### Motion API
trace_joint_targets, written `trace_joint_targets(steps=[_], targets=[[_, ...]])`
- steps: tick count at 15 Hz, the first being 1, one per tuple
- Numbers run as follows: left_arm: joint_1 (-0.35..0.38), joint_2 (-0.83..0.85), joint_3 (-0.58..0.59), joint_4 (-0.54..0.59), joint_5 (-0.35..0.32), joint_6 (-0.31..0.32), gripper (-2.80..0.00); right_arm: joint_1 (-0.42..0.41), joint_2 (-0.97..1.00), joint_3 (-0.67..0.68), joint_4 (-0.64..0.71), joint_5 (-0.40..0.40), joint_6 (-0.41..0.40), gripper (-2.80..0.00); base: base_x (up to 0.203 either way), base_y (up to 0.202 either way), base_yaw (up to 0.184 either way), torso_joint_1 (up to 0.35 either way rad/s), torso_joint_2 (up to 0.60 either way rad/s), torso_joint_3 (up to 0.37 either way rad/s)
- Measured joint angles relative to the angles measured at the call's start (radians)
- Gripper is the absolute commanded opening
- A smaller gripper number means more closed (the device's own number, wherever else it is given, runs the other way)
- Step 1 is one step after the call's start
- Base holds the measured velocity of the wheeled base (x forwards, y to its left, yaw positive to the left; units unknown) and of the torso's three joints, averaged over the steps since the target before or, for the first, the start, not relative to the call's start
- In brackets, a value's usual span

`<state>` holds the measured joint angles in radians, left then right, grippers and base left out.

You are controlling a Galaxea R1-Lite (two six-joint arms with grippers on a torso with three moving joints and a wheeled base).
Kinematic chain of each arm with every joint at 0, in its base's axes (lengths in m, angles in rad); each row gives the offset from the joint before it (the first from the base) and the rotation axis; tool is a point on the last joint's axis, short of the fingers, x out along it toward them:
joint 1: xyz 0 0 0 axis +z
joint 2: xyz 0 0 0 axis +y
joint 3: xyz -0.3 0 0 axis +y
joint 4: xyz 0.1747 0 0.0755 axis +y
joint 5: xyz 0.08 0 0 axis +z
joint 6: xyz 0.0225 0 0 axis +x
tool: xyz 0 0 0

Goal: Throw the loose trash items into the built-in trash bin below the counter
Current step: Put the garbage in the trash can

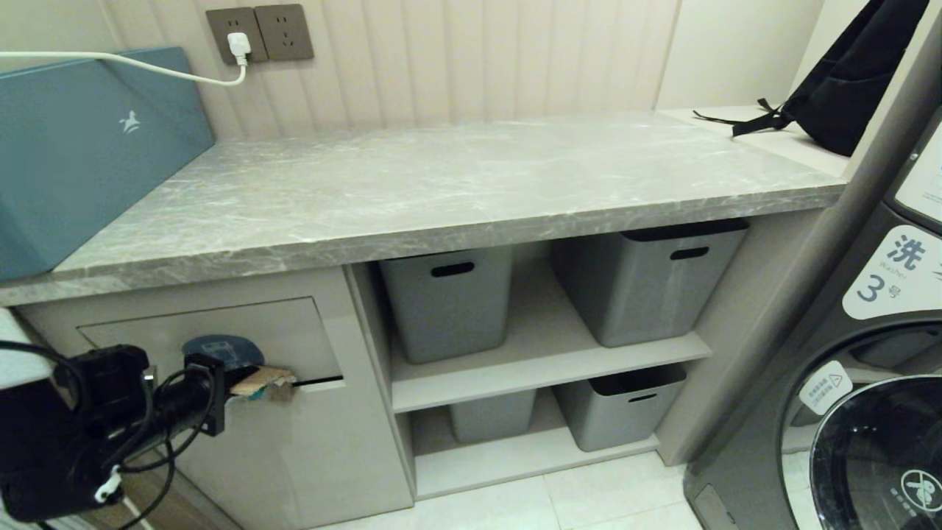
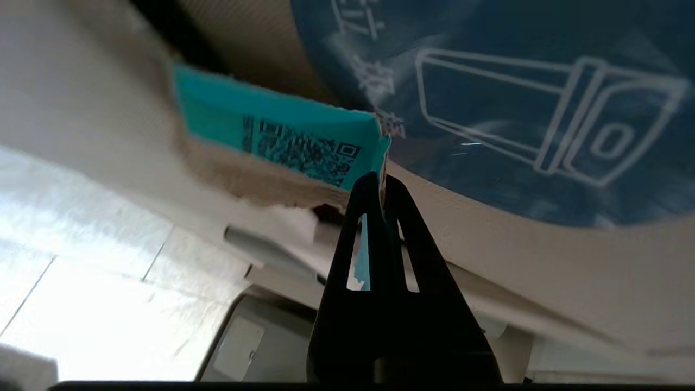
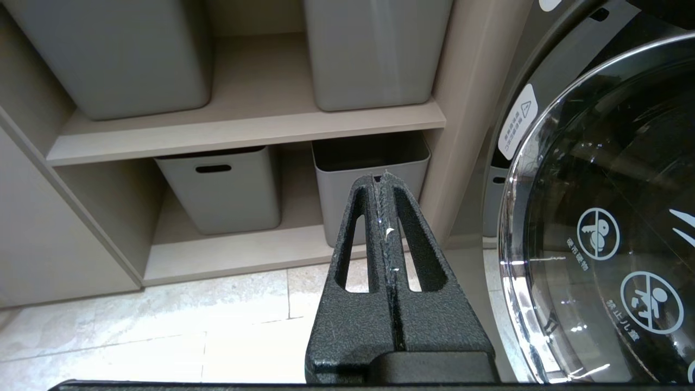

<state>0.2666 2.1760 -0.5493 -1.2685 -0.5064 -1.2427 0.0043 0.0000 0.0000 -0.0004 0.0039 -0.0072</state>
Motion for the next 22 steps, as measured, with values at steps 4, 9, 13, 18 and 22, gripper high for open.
trace_joint_targets(steps=[4, 9, 13, 18, 22], targets=[[-0.009, 0.055, -0.097, 0.001, 0.035, -0.032, -2.8, 0.0, 0.0, 0.0, 0.0, 0.0, 0.0, -2.8, 0.0, 0.0, 0.0, 0.0, 0.0, 0.0], [-0.032, 0.087, -0.223, 0.005, 0.112, -0.138, -2.8, 0.0, 0.0, 0.0, 0.0, 0.0, 0.0, -2.8, 0.0, 0.0, 0.0, 0.0, 0.0, 0.0], [-0.045, 0.105, -0.258, 0.004, 0.135, -0.154, -2.8, 0.0, 0.0, 0.0, 0.0, 0.0, 0.0, -2.8, 0.0, 0.0, 0.0, 0.0, 0.0, 0.0], [-0.057, 0.124, -0.264, 0.005, 0.155, -0.173, 0.0, 0.0, 0.0, 0.0, 0.0, 0.0, 0.0, -2.8, 0.0, 0.0, 0.0, 0.0, 0.0, 0.0], [-0.064, 0.124, -0.259, 0.006, 0.156, -0.168, 0.0, 0.0, 0.0, 0.0, 0.0, 0.0, 0.0, -2.8, 0.0, 0.0, 0.0, 0.0, 0.0, 0.0]])
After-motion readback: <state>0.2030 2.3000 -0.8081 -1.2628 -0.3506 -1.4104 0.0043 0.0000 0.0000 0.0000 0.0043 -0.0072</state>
